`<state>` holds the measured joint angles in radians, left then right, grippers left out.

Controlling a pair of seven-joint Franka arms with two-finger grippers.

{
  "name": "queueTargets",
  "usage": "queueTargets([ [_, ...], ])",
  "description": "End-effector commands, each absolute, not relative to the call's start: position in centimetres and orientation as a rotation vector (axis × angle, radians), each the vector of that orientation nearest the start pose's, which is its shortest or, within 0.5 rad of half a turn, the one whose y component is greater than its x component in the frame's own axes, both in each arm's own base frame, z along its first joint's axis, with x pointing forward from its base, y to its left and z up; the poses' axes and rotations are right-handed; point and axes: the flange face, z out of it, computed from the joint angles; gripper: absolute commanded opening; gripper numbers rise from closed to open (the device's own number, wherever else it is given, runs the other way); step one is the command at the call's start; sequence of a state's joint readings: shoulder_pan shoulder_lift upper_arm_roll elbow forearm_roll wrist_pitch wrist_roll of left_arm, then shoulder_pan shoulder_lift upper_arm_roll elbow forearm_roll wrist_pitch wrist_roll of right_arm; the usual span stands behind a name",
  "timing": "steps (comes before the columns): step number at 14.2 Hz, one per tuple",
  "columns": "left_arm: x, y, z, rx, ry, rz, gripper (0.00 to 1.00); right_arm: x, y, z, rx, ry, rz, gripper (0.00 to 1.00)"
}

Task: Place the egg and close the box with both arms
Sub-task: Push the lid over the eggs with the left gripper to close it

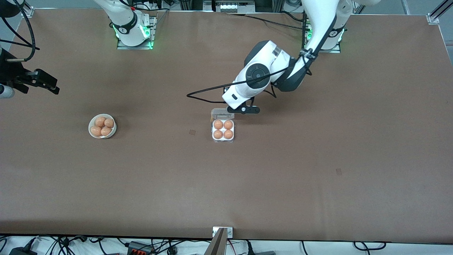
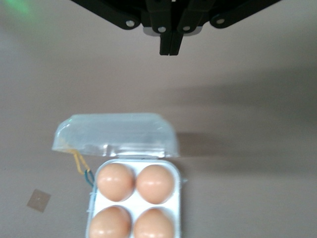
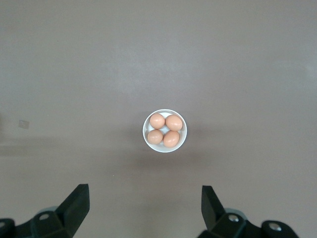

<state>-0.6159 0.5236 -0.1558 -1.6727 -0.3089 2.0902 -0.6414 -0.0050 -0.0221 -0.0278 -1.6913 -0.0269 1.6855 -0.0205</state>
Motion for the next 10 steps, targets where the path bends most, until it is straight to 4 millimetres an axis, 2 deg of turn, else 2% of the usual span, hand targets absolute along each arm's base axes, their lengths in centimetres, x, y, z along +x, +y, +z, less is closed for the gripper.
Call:
queueTargets([
  [1,45.4,-49.3,28.0,-3.310,-0.168,0.450,0.00,55.2,-2.6,59.2,-3.175,0.002,-0.017,1.00],
  [3,44.4,-50.6,26.9,-3.318,-0.157,0.432,0.00,55.2,-3.1,59.2,-3.175,0.019,-0.020,1.00],
  [4,44.7,-50.8,26.3,-3.329,-0.163,0.412,0.00,55.2,-3.3,59.2,-3.174,0.024,-0.020,1.00],
  [7,46.6,-50.4,25.8,-3.371,-0.135,0.304,0.00,55.1,-2.7,59.4,-3.172,0.008,-0.020,1.00],
  [10,49.1,-49.5,26.9,-3.412,-0.084,0.234,0.00,54.9,-2.7,59.4,-3.172,0.005,-0.003,1.00],
])
